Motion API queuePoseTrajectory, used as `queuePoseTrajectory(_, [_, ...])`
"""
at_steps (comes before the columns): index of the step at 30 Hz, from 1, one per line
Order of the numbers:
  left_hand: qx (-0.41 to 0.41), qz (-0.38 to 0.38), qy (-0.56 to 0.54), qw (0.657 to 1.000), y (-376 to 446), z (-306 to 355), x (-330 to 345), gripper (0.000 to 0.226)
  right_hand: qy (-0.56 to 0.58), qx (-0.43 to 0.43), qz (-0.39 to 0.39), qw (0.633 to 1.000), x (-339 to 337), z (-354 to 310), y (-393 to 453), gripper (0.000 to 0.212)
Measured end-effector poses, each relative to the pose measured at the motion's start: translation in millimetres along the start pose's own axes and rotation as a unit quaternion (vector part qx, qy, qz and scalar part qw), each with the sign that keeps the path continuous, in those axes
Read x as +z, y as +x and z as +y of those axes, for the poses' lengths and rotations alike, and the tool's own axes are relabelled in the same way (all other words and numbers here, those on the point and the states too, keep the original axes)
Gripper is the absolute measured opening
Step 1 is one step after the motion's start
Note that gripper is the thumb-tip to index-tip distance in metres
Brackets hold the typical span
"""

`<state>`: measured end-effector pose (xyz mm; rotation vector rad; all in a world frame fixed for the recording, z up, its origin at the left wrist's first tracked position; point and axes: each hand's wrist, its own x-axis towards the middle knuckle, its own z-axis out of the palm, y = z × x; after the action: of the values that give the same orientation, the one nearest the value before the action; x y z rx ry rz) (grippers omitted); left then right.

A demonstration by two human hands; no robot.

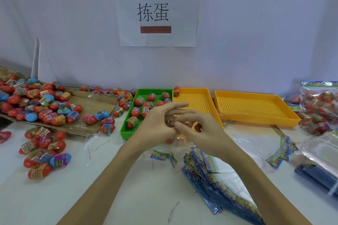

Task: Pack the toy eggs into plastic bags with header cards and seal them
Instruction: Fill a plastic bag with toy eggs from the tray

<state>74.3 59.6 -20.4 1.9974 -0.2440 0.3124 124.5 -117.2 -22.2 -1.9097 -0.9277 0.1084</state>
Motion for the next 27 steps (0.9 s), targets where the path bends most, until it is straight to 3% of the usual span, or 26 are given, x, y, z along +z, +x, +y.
queuePoseTrajectory(3, [-0.012, -0.002, -0.019, 1.0, 0, -2, 3, 0.07, -0.009, 0.004, -0.003, 1.0, 0, 0, -1, 0.013])
queuePoseTrajectory(7, [-0.079, 0.019, -0.069, 0.994, 2, -3, 2, 0.061, 0.002, -0.016, 0.072, 0.997, -8, 0, 0, 0.009])
queuePoseTrajectory(11, [-0.112, 0.014, -0.102, 0.988, 1, -4, -2, 0.035, -0.009, -0.03, 0.126, 0.992, -11, -3, 1, 0.012])
queuePoseTrajectory(16, [-0.099, 0.11, -0.097, 0.984, 2, -7, -9, 0.016, 0.013, -0.047, 0.211, 0.976, -14, -4, 2, 0.017])
queuePoseTrajectory(21, [-0.123, 0.229, -0.119, 0.958, 2, -12, -18, 0.021, -0.012, -0.033, 0.215, 0.976, -11, 4, 3, 0.019])
queuePoseTrajectory(27, [-0.161, 0.255, -0.285, 0.91, 4, -11, -25, 0.041, -0.118, 0.036, 0.119, 0.985, -1, 16, 42, 0.029])
